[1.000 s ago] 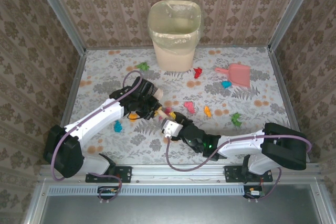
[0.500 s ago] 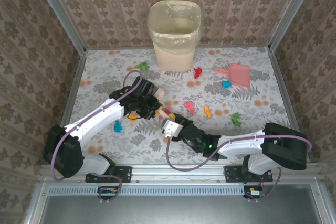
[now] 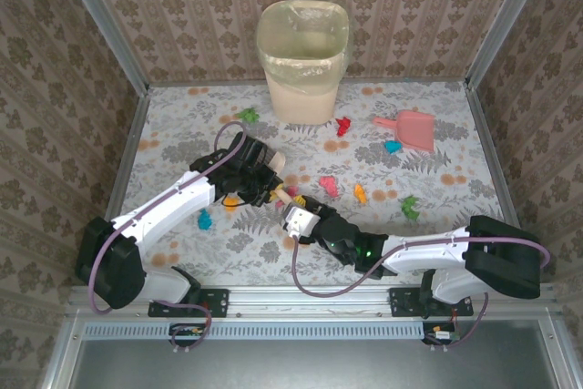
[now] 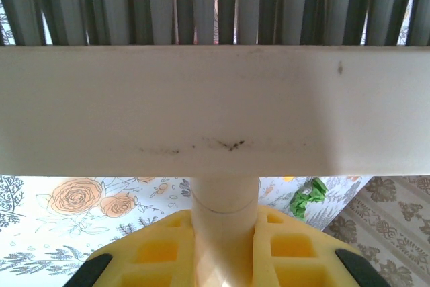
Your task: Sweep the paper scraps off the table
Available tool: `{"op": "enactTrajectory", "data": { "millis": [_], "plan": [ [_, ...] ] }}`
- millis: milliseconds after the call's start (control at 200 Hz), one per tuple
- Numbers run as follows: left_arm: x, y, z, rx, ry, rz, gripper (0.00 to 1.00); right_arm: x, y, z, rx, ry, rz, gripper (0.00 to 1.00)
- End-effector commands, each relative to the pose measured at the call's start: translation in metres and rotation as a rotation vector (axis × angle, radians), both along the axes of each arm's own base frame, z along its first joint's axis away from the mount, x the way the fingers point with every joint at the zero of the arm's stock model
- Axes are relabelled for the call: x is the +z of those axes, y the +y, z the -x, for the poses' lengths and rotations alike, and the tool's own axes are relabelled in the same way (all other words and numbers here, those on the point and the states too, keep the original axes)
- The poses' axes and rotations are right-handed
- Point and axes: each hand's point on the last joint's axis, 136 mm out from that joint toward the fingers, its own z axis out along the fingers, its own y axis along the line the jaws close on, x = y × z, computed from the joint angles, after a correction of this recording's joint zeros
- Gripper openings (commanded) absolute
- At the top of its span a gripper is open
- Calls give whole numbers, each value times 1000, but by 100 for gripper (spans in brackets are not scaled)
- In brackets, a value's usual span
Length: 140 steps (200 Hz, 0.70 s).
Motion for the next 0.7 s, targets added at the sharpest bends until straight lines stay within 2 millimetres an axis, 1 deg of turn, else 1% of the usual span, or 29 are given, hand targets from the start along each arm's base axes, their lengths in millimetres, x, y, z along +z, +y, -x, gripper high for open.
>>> {"op": "enactTrajectory", "data": {
  "millis": [0, 130, 210, 310, 390, 410, 530, 605, 695],
  "plan": [
    [2, -2, -2, 11, 5, 22, 0, 15, 3, -4, -11, -8, -37, 34],
    [2, -2, -1, 9, 7, 23, 0, 15, 2, -4, -17, -8, -34, 28],
    [2, -2, -1, 9, 6, 24, 0, 15, 2, -5, -20, -8, -31, 23],
    [3, -3, -2, 4, 2, 28, 0, 14, 2, -6, -26, -4, -28, 13],
    [3, -3, -2, 0, -3, 26, 0, 16, 2, -6, -27, -1, -38, 3],
    [3, -3, -2, -2, -5, 27, 3, 17, 2, -6, -27, -1, -43, 0],
    [10, -5, -5, -22, -32, 26, 21, 22, -1, -6, -26, 17, -80, 0],
    [16, -5, -7, -34, -55, 20, 29, 27, -4, -6, -28, 41, -119, 0],
    [26, -6, -10, -53, -101, 20, 50, 34, -10, -9, -45, 71, -173, 0]
  ]
}}
